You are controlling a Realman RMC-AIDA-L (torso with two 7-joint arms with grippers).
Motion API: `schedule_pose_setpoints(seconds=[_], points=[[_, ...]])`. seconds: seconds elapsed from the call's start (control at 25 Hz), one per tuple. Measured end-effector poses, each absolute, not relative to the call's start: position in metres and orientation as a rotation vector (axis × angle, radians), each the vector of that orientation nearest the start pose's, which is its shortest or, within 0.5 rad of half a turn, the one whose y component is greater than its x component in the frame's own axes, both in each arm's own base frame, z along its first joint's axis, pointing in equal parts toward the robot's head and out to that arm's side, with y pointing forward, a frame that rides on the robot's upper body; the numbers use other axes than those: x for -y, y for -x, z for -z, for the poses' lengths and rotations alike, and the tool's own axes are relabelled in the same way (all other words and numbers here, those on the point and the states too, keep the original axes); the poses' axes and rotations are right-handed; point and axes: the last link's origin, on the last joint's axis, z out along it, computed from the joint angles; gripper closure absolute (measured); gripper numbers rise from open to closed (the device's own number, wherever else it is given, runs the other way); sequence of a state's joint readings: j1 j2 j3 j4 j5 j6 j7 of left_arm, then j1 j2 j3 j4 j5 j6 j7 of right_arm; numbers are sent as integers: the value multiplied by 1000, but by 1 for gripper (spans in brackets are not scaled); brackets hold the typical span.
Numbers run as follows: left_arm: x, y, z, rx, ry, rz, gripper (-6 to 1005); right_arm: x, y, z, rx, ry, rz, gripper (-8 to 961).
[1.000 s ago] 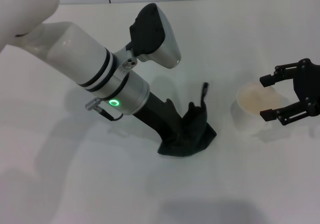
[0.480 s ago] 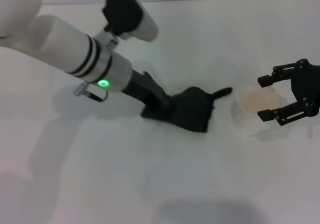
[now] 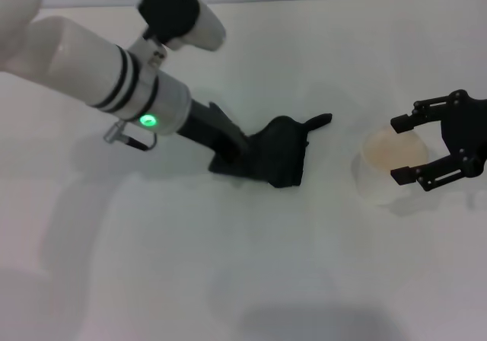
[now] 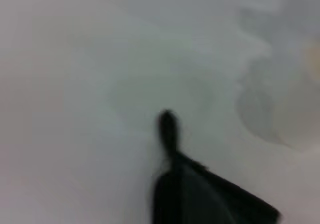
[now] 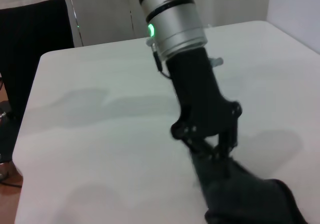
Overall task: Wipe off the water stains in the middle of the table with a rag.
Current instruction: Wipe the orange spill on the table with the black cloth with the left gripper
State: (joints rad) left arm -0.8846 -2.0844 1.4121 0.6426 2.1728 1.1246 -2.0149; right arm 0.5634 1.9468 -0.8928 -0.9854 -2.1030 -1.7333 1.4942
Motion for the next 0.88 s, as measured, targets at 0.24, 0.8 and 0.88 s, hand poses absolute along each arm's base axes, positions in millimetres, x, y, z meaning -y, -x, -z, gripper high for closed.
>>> schedule_pose_setpoints(seconds=[0.24,0.8,0.88], points=[[-363,152,114,434,3093,-271,939,-347,-232,-66,-239,2973,-229,115],[-361,146,109,450,3115,-169,939,-345,-235,-65,-271,2974,-211,115],[-371,152,102,510,3045,-138,939,-345,-235,-65,-271,2975,-210,115]])
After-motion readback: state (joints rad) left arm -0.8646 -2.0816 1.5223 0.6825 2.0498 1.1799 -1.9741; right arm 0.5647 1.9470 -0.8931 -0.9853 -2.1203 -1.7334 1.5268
